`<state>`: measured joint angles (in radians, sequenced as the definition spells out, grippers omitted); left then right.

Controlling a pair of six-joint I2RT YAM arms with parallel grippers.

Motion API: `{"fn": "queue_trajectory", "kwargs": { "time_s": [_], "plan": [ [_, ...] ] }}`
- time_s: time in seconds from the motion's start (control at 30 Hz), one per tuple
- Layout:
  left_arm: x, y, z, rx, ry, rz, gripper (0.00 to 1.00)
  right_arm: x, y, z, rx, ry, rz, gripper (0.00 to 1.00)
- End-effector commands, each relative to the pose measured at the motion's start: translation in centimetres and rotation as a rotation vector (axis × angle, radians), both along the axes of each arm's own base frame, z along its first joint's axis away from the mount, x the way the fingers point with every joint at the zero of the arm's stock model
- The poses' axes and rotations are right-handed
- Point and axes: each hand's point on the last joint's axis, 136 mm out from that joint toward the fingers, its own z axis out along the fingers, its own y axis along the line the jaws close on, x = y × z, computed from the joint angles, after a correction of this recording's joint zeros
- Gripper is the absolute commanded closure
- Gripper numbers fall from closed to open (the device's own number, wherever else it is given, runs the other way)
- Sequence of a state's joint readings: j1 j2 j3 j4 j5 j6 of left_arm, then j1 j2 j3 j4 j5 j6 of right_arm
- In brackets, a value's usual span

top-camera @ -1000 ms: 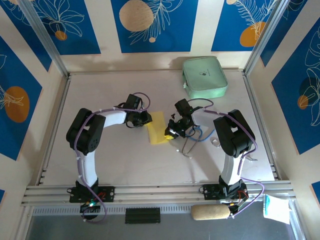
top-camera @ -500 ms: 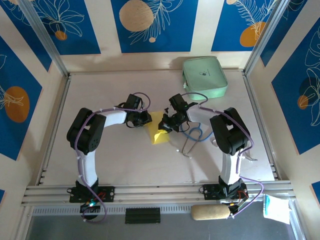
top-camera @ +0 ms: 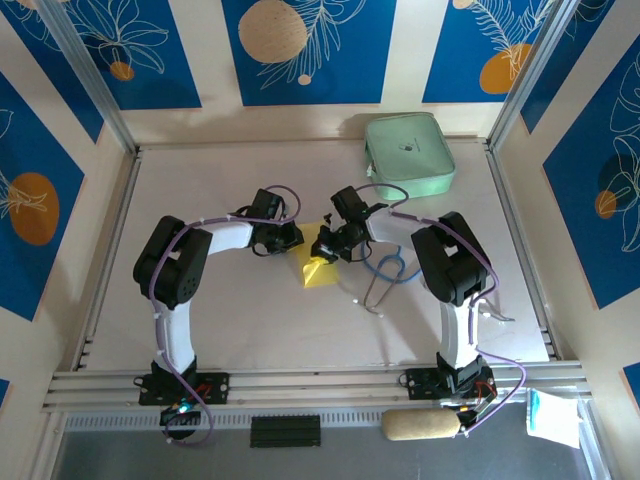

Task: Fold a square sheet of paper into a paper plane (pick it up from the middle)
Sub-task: Fold the triangle a second time at the center of the table.

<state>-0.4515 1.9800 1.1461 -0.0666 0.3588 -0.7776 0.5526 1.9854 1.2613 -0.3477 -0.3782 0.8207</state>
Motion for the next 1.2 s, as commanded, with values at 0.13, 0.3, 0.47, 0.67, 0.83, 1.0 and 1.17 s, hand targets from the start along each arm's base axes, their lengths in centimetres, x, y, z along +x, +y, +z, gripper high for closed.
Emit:
{"fn": "queue_trajectory", "kwargs": {
  "time_s": [0.13, 0.3, 0.47, 0.67, 0.83, 1.0, 1.17],
  "plan": [
    [-2.1, 1.4, -3.4, 0.06, 0.108, 0.014, 0.87, 0.4, 0.8, -0.5, -0.013, 0.003, 0.001, 1.0],
    [-2.2, 1.3, -3.5, 0.058, 0.112, 0.012, 0.86, 0.5, 0.9, -0.8, -0.019, 0.004, -0.003, 1.0],
    [-2.2, 1.4, -3.6, 0.058, 0.116, 0.014, 0.87, 0.8, 0.9, -0.9, -0.031, -0.005, -0.012, 1.0],
    [-2.3, 1.3, -3.7, 0.057, 0.12, 0.013, 0.87, 0.8, 1.0, -1.1, -0.03, -0.004, -0.006, 1.0],
    [-2.3, 1.2, -3.7, 0.053, 0.122, 0.012, 0.87, 0.6, 1.3, -1.3, -0.031, -0.002, 0.007, 1.0],
    [-2.3, 1.2, -3.6, 0.048, 0.12, 0.01, 0.87, 0.5, 1.3, -1.5, -0.035, 0.004, 0.011, 1.0],
    [-2.4, 1.2, -3.8, 0.05, 0.123, 0.01, 0.87, 0.6, 1.3, -1.7, -0.04, 0.003, 0.007, 1.0]
  ]
}}
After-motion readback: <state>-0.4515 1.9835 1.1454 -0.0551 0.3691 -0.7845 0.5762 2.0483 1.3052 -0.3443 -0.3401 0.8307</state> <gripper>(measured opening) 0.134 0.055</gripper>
